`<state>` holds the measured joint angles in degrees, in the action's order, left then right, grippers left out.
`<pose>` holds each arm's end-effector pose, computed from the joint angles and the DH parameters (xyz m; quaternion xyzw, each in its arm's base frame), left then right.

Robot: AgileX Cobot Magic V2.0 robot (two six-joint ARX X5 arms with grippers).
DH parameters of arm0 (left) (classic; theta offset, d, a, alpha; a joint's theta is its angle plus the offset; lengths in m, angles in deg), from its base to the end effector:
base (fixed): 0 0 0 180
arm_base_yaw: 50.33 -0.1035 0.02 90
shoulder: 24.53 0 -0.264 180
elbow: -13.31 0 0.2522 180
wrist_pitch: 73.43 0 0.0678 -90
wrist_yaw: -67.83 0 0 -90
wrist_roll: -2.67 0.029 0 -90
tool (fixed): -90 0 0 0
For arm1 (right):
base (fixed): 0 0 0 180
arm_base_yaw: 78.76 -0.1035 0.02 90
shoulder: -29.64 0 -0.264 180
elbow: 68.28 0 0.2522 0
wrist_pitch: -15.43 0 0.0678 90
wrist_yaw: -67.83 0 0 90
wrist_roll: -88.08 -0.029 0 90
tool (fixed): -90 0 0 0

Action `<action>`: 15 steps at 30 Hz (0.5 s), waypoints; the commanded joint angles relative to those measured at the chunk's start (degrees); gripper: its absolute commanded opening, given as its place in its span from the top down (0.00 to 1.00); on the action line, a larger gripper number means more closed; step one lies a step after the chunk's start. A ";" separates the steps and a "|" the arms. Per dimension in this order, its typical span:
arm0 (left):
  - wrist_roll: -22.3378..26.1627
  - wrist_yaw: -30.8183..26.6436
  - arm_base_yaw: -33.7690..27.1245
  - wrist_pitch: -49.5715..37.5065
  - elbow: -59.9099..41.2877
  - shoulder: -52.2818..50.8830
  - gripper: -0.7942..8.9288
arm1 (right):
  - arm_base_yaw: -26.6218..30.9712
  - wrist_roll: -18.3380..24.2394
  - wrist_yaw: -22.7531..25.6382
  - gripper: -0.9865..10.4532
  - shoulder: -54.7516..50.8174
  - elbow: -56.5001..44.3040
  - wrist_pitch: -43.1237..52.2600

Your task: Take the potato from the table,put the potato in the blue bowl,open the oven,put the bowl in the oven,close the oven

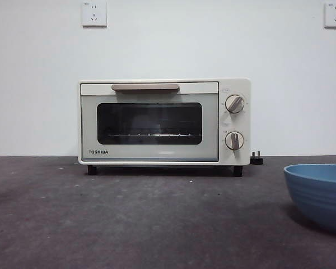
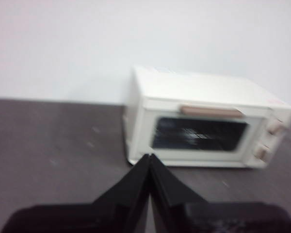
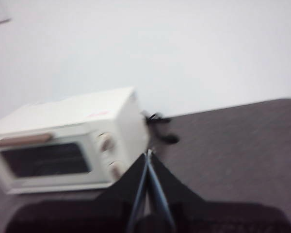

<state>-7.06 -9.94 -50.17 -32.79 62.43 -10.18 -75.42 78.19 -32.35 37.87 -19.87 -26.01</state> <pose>0.0670 -0.0063 0.3029 -0.0896 0.0599 -0.1031 0.9888 0.0479 0.0023 0.3019 0.0873 0.0160 0.0585 0.9943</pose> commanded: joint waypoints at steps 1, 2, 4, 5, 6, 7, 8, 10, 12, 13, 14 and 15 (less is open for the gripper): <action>-0.96 3.45 -0.13 4.59 3.87 3.98 0.92 | 0.00 -0.57 -2.75 0.92 3.58 4.92 -5.22; -0.94 4.72 -0.11 6.43 5.42 5.68 0.92 | 0.00 -0.37 -3.63 0.92 5.18 6.86 -7.76; -0.50 6.47 -0.11 9.73 8.17 8.74 0.92 | 0.00 -0.31 -5.11 0.92 8.31 10.16 -12.26; -0.39 7.15 -0.11 11.37 9.53 10.45 0.92 | 0.00 -0.04 -5.99 0.92 9.94 11.74 -14.51; 0.00 7.72 -0.13 12.98 10.84 12.04 0.92 | 0.00 0.63 -7.10 0.92 11.65 13.14 -16.33; 0.50 7.96 -0.11 14.21 11.87 13.42 0.92 | 0.00 1.46 -8.02 0.92 13.00 14.23 -17.77; 1.09 8.81 -0.11 15.43 12.94 14.97 0.92 | 0.00 2.40 -8.85 0.92 14.56 15.30 -19.17; 1.79 10.27 -0.11 17.40 14.62 17.51 0.92 | 0.00 3.87 -10.12 0.92 17.42 16.96 -21.44; 2.75 10.97 -0.09 19.37 16.11 19.93 0.92 | 0.00 4.50 -12.28 0.92 20.57 18.29 -23.54; 2.95 10.97 -0.09 20.17 16.61 20.74 0.92 | 0.00 4.68 -13.73 0.92 21.97 18.64 -24.11; 3.37 10.97 -0.09 20.96 17.05 21.51 0.92 | 0.00 4.81 -15.50 0.92 23.63 18.97 -24.65; 3.89 11.28 -0.09 21.68 17.38 21.99 0.92 | -0.02 5.27 -17.35 0.92 25.31 19.19 -24.85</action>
<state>-4.94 0.99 -50.17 -11.55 79.59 11.70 -75.42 82.12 -48.26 62.00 -0.85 -50.93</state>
